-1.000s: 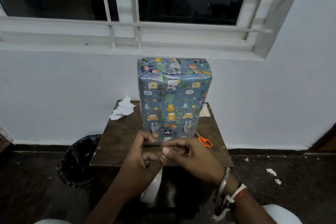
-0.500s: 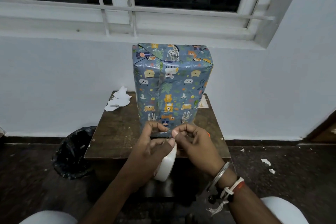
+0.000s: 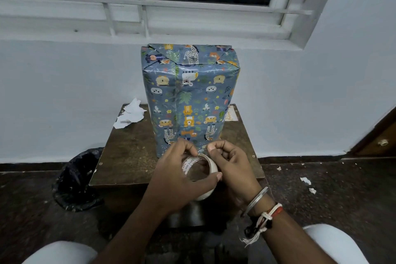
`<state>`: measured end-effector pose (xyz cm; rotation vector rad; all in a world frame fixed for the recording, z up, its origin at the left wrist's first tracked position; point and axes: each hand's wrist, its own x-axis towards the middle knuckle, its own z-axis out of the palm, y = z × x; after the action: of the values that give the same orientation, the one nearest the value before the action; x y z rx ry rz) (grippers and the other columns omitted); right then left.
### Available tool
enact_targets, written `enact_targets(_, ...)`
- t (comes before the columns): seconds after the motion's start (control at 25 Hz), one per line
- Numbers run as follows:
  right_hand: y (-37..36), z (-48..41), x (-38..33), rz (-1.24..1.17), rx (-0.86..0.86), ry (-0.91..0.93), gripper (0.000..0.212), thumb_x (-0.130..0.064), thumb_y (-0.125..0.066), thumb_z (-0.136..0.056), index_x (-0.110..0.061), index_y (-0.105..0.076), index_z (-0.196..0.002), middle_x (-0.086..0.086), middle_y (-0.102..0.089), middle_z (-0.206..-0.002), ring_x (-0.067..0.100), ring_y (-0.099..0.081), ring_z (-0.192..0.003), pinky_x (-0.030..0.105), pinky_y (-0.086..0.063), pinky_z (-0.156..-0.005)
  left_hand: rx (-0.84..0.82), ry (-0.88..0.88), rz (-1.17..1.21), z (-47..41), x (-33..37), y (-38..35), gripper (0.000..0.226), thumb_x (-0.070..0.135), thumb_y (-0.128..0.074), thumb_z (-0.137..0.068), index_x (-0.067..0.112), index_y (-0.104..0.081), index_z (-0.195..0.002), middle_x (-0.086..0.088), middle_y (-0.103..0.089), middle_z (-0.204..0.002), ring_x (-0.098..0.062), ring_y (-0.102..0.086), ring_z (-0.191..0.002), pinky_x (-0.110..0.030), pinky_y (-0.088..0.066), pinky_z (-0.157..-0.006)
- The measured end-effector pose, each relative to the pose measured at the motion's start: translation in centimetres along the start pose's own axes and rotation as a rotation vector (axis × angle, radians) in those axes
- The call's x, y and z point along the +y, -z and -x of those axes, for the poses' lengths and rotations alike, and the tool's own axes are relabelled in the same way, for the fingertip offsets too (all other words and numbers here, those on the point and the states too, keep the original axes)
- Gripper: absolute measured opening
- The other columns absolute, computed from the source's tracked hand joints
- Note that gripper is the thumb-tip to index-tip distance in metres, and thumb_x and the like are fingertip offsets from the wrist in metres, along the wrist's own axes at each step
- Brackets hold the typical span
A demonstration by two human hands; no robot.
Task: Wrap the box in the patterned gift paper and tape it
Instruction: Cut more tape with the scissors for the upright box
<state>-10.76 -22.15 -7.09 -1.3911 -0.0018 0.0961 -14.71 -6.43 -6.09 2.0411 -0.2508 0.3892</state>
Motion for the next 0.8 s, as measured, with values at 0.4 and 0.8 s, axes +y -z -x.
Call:
enact_targets(0.4, -1.3, 0.4, 1.6, -0.473, 0.139, -0.237, 0.008, -0.008, -0.058, -0.101, -0.002, -0.063, -0.098, 0.017, -0.070, -0.084, 0.019, -0.071, -0.069, 0.022, -0.060, -0.060, -0.016, -0.124, -0.110, 0.0, -0.1, -0.5, 0.041, 0.053, -0.087, -0.065, 0.033, -0.071, -0.097, 0.018, -0.065, -0.105, -0.003, -0.063, -0.106, -0.011, -0.044, -0.090)
enact_targets(0.8, -1.7, 0.7, 2.2, -0.626, 0.146, -0.344, 0.011, -0.004, -0.057, -0.102, 0.000, -0.066, -0.098, 0.023, -0.069, -0.102, 0.016, -0.073, -0.074, 0.016, -0.058, -0.059, -0.063, -0.071, -0.123, 0.1, -0.4, -0.9, 0.032, 0.054, -0.079, -0.066, 0.041, -0.077, -0.096, 0.022, -0.058, -0.120, 0.005, -0.056, -0.121, -0.007, -0.041, -0.096)
